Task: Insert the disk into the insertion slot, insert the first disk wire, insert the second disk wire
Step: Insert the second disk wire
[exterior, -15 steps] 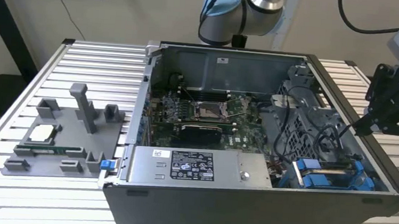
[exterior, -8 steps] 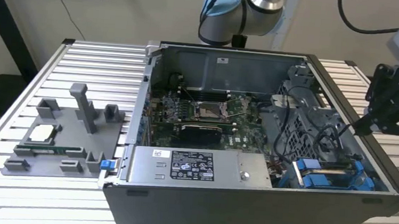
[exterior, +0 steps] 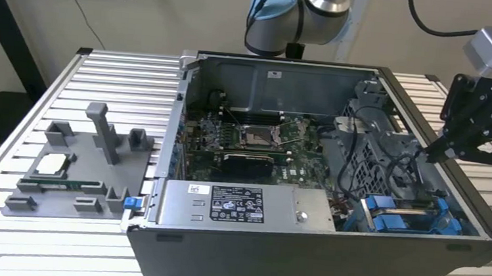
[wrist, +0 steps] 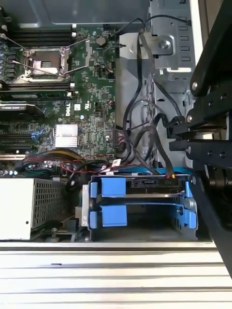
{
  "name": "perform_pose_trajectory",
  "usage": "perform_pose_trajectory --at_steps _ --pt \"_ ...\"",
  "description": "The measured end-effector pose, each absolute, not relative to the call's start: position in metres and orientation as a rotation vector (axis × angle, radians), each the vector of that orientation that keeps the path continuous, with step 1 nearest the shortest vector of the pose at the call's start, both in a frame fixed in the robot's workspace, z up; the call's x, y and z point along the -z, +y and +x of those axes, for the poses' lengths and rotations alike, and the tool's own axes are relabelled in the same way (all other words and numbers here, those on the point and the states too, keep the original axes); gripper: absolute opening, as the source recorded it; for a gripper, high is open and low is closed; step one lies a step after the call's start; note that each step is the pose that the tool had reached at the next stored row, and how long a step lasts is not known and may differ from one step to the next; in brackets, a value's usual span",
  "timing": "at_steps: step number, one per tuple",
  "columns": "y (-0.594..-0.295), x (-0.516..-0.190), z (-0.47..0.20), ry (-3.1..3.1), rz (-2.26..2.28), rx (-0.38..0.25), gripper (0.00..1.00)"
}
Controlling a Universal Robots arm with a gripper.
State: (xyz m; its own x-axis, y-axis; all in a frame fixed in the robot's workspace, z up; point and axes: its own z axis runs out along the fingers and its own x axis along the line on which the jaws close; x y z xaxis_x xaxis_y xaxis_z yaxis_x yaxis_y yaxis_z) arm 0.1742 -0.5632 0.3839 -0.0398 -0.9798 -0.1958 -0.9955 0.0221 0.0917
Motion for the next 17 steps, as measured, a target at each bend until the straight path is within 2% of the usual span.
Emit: perform_pose_trajectory --at_steps 12,17 --pt "-0.564 -0.385 0.141 2.192 -2.123 -0.329 0.00" --pt "-0.566 -0.385 0.130 2.218 -2.143 -0.287 0.00"
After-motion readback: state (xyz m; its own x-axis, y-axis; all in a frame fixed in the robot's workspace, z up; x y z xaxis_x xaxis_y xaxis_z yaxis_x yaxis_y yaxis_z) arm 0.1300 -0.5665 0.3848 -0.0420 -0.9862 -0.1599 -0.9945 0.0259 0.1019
